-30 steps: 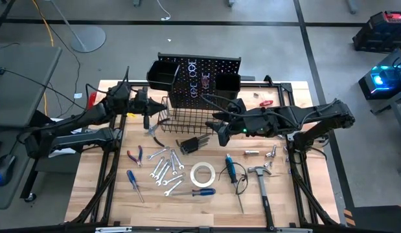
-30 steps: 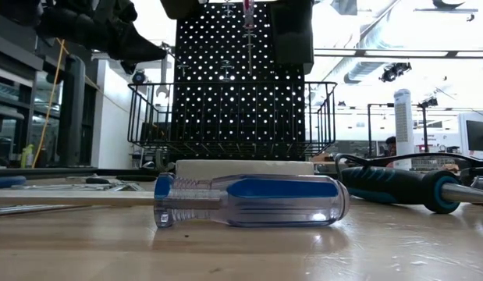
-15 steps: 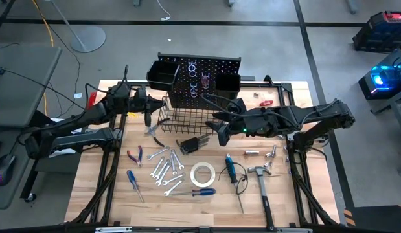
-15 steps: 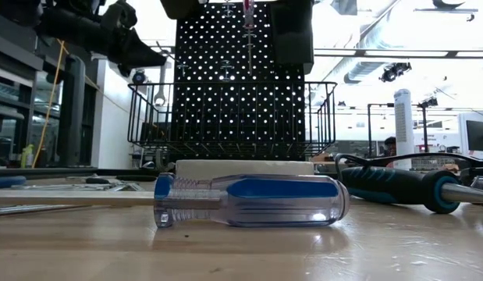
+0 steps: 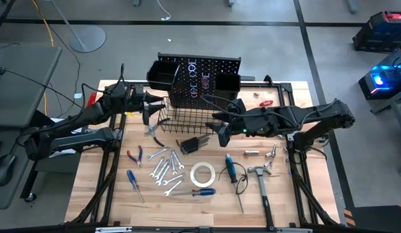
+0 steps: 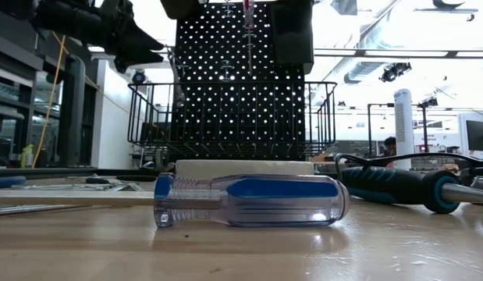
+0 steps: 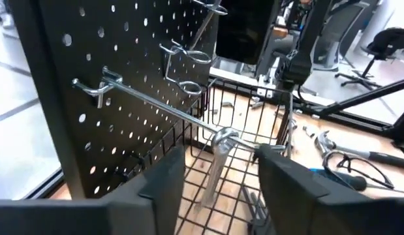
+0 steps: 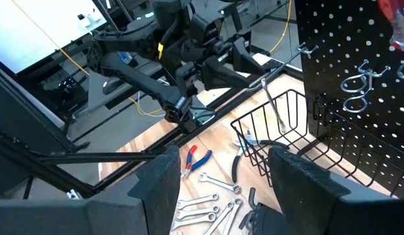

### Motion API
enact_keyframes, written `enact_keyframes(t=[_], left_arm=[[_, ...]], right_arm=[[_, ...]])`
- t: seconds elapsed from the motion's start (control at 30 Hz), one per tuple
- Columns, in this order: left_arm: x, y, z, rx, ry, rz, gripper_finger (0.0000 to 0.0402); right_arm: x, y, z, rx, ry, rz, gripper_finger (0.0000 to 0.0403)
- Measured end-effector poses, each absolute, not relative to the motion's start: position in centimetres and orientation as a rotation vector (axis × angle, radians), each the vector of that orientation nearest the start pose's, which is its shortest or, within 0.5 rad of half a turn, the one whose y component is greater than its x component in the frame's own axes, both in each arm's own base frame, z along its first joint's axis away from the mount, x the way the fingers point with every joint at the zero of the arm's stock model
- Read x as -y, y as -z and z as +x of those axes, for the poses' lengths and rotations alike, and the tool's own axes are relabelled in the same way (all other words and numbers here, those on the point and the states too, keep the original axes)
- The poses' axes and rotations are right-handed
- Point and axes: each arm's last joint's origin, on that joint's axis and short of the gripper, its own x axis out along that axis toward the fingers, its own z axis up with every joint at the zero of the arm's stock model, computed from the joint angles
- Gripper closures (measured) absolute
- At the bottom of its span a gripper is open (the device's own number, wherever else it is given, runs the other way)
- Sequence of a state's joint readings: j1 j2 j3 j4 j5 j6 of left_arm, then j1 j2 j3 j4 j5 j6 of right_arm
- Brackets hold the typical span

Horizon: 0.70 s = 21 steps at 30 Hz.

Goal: Hang tools onto peg board
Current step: Hang the wrench on the peg board

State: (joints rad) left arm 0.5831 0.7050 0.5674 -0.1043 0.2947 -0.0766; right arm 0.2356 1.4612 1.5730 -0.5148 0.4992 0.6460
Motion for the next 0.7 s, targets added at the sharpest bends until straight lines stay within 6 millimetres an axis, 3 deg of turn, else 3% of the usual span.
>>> enact_keyframes(t=[0.23,0.5,0.7], left_arm=[[-7.6,-28.7,13.0,-0.359,-0.297,-0.248,0.0179],[-6.1,-30.0,11.0,-0.543,-0.273,-0.420,0.0176],[-4.3,-31.4,9.7,-0.577,-0.139,-0.526,0.0177]], right_arm=[[-6.0,-41.7,30.8,-0.280,0.362,0.466,0.0183],[-6.0,-41.7,30.8,-0.286,0.350,0.450,0.0183],[-6.1,-41.7,30.8,-0.295,0.329,0.446,0.0183]])
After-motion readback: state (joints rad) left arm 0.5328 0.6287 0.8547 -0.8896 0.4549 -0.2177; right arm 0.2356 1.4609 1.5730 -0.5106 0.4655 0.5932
